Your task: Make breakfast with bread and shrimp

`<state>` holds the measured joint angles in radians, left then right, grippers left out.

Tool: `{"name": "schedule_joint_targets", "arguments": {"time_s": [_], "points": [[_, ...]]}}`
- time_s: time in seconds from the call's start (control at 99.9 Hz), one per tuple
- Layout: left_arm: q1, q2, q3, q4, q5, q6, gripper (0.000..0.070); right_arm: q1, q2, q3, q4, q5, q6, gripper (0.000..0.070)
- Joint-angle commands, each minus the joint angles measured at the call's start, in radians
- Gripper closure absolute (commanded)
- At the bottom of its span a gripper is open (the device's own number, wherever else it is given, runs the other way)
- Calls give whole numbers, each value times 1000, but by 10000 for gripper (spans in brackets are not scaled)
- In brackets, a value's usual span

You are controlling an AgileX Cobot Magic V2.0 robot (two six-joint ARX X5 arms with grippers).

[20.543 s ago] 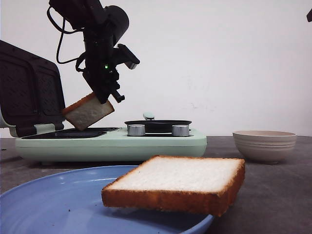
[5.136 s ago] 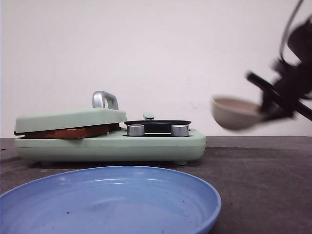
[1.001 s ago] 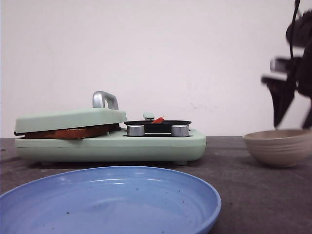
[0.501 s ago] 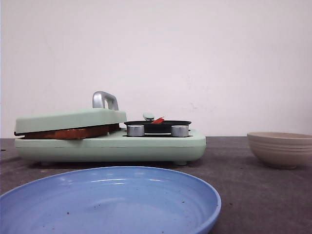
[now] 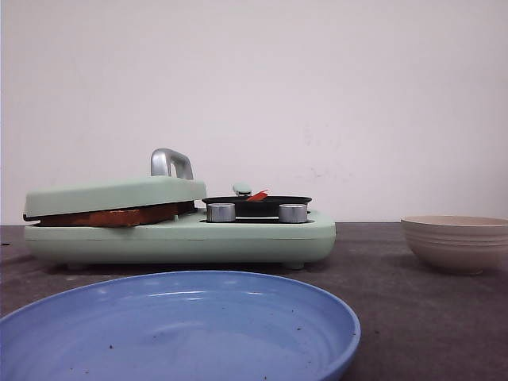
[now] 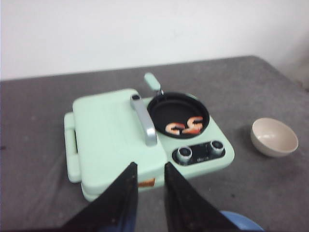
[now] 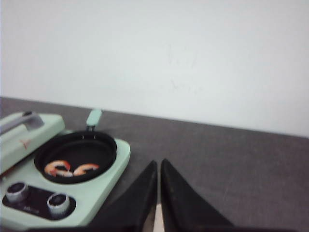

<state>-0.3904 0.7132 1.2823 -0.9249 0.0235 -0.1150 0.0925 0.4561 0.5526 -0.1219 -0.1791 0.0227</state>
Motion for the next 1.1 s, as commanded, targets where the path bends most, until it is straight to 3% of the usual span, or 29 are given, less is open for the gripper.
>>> {"name": "schedule_joint_targets", "arguments": {"time_s": [0.0, 0.871, 1.001, 1.091], "points": [[-5, 3, 16, 3, -3, -11, 683, 3, 4, 10, 16, 3, -2, 699], [16, -77, 16, 19, -14, -3, 684, 3, 4, 10, 18, 3, -5, 699], [78, -129, 2, 31, -14, 77, 684, 3, 4, 10, 17, 4, -5, 699], [136, -167, -74, 121, -14, 146, 684, 3, 4, 10, 17, 3, -5, 699]]}}
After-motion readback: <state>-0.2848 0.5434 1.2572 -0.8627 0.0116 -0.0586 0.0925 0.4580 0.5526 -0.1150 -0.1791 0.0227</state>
